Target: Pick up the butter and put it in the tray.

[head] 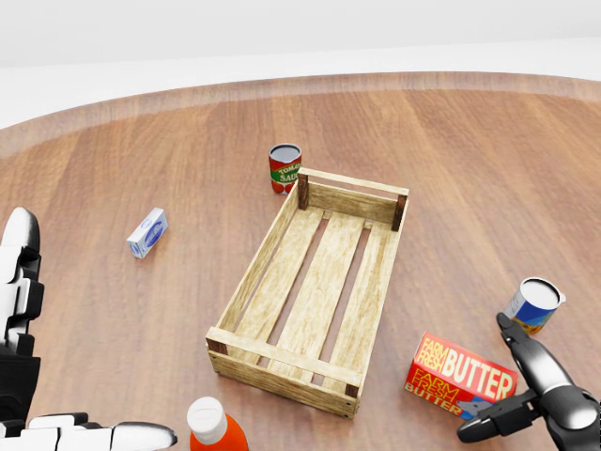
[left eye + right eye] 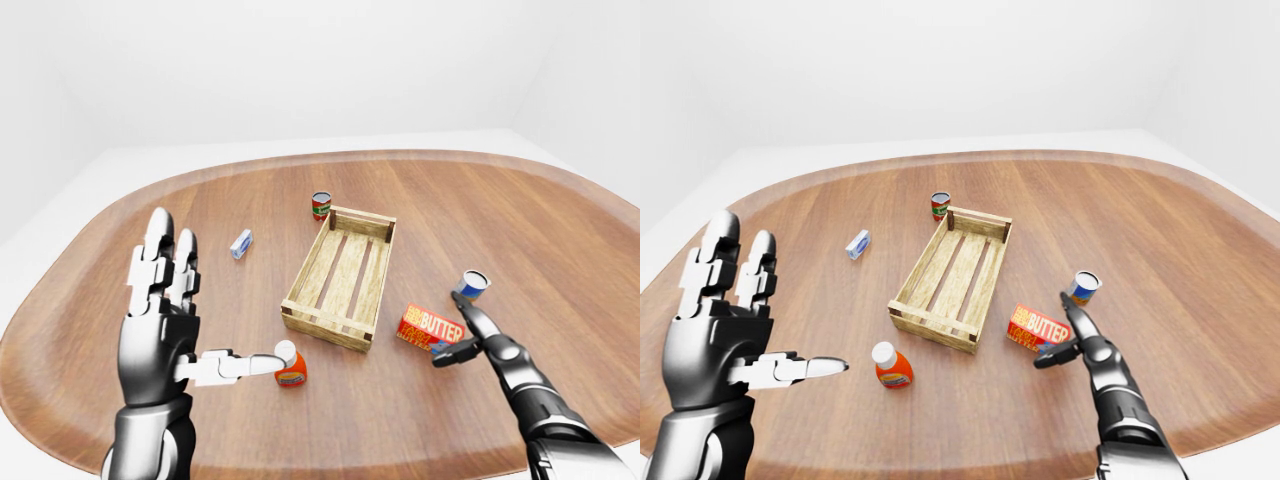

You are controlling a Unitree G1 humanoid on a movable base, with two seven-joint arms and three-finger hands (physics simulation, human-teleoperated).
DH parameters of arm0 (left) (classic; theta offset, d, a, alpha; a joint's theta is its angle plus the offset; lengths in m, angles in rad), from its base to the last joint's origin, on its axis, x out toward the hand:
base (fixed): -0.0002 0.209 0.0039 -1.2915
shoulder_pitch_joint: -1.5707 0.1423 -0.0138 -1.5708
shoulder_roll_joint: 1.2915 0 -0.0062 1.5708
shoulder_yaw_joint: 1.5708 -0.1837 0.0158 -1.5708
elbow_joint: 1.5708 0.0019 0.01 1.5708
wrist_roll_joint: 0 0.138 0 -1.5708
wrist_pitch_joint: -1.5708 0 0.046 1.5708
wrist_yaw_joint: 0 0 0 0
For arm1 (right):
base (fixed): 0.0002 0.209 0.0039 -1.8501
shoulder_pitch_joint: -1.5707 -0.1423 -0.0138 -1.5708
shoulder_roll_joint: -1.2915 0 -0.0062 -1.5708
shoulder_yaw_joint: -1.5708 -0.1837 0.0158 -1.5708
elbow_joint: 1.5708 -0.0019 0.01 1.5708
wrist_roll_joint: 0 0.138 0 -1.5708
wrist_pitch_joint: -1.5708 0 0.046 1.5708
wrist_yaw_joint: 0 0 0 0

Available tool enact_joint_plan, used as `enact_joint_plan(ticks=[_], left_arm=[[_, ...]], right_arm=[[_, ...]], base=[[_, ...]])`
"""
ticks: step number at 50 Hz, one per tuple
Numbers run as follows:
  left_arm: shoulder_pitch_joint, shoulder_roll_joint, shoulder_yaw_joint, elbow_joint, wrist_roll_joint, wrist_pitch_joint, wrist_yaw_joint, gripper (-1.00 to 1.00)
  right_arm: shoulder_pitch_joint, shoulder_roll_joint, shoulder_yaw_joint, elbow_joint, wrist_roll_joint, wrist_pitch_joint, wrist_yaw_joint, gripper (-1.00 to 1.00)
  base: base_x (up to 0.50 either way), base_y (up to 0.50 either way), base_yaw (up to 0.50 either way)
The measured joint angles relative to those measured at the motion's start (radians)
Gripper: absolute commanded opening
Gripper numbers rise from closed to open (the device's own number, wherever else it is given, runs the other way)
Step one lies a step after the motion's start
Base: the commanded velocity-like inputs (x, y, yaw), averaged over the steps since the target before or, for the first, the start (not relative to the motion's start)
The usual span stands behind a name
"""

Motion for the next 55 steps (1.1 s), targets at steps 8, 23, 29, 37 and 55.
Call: enact_joint_plan(ticks=[8,23,29,37,55], left_arm=[[0.001,0.000,0.001,-0.002,-0.001,0.000,0.000,1.00],[0.000,0.000,0.003,-0.002,-0.002,0.000,0.000,1.00],[-0.001,0.000,0.004,-0.001,-0.002,0.000,-0.001,1.00],[-0.002,0.000,0.006,-0.002,-0.004,0.000,-0.002,1.00],[-0.003,0.000,0.006,-0.001,-0.003,0.000,-0.002,1.00]], right_arm=[[-0.025,0.003,0.003,0.028,-0.013,0.000,0.002,1.00],[-0.043,0.011,-0.008,0.054,-0.061,0.003,-0.012,1.00],[-0.051,0.014,-0.006,0.058,-0.086,0.016,-0.015,1.00],[-0.036,0.029,0.013,0.076,-0.116,0.045,-0.007,1.00],[-0.073,0.027,0.011,0.075,-0.178,0.121,-0.009,-1.00]], base=[[0.00,0.00,0.00],[0.00,0.00,0.00],[0.00,0.00,0.00],[0.00,0.00,0.00],[0.00,0.00,0.00]])
